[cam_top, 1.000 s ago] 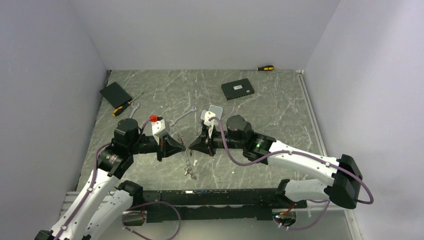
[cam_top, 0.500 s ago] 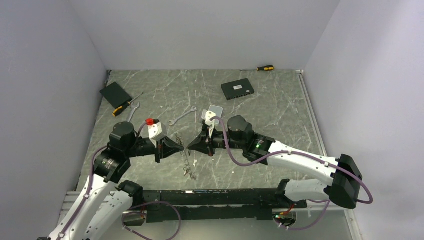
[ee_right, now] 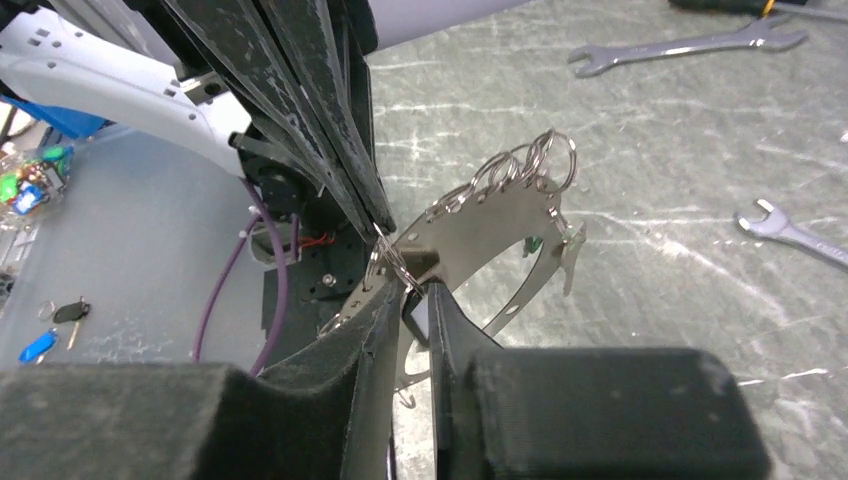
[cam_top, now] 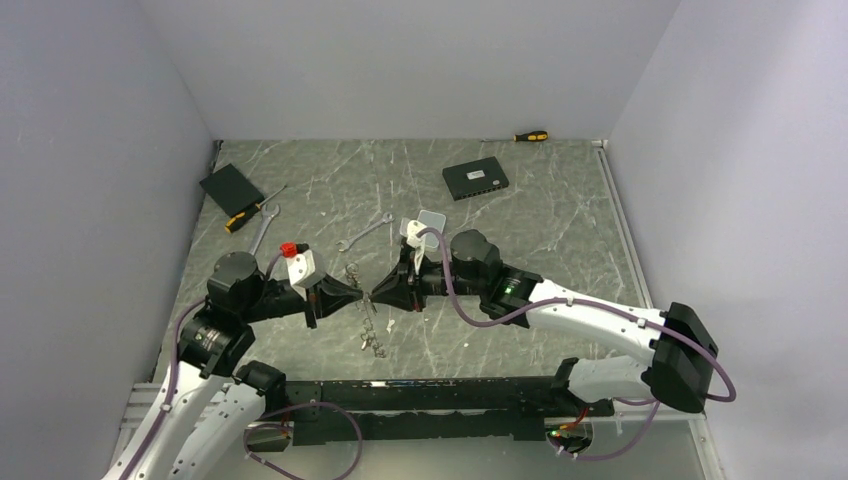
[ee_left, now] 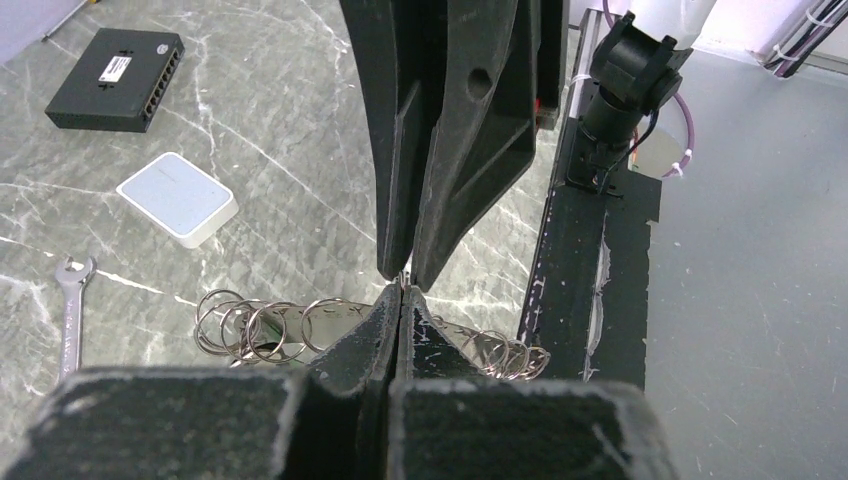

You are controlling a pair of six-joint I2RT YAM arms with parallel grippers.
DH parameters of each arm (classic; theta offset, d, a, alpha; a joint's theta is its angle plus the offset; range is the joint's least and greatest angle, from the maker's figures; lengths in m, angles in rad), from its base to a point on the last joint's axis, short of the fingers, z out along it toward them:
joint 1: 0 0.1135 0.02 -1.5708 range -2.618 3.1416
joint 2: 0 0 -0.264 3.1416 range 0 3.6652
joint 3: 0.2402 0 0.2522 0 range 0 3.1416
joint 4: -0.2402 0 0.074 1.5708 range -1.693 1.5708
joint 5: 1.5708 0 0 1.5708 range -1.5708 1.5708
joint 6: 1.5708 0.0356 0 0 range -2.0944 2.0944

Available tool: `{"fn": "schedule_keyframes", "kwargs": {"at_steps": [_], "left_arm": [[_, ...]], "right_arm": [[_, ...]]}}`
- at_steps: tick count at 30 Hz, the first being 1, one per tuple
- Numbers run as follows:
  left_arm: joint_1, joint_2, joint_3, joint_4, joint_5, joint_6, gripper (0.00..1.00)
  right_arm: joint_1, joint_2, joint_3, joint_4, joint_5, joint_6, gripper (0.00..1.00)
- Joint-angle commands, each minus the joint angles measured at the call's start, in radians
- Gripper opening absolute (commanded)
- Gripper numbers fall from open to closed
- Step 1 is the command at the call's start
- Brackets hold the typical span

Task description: Put the keys on the keyring

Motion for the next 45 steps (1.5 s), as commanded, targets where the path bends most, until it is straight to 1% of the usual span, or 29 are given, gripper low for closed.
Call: {"fn": "schedule_keyframes", "kwargs": {"at_steps": [1, 7, 12, 15, 20, 23, 30, 39, 45], "left_arm": [[-0.002, -0.016, 0.041, 0.063, 0.009, 0.02, 0.0], [-0.002, -0.022, 0.041, 0.059, 0.004, 0.021, 0.0], [-0.002, -0.025, 0.041, 0.059, 0.008, 0.021, 0.0], [-0.002, -0.02, 0.041, 0.062, 0.023, 0.019, 0.0], [-0.002, -0.007, 0.04, 0.068, 0.063, 0.018, 0.0], [-0.002, 0.003, 0.036, 0.082, 0.107, 0.011, 0.0], [-0.002, 0.035, 0.027, 0.117, 0.201, -0.009, 0.0], [-0.002, 0.041, 0.024, 0.119, 0.208, -0.008, 0.0], [-0.002, 0.044, 0.025, 0.116, 0.209, -0.007, 0.0]], "right_arm": [[-0.002, 0.007, 0.007, -0.008, -0.031, 0.002, 0.22], [-0.003, -0.018, 0.015, -0.032, -0.036, -0.026, 0.32], [-0.005, -0.047, 0.019, -0.062, -0.064, -0.096, 0.34], [-0.005, -0.087, -0.016, -0.019, -0.075, -0.136, 0.34], [-0.004, -0.154, -0.131, 0.158, -0.077, -0.213, 0.34], [-0.003, -0.169, -0.159, 0.206, -0.075, -0.255, 0.34], [-0.003, -0.135, -0.131, 0.209, -0.108, -0.29, 0.34], [0.004, -0.093, -0.091, 0.197, -0.166, -0.283, 0.29], [0.014, -0.071, -0.065, 0.189, -0.185, -0.284, 0.27]]}}
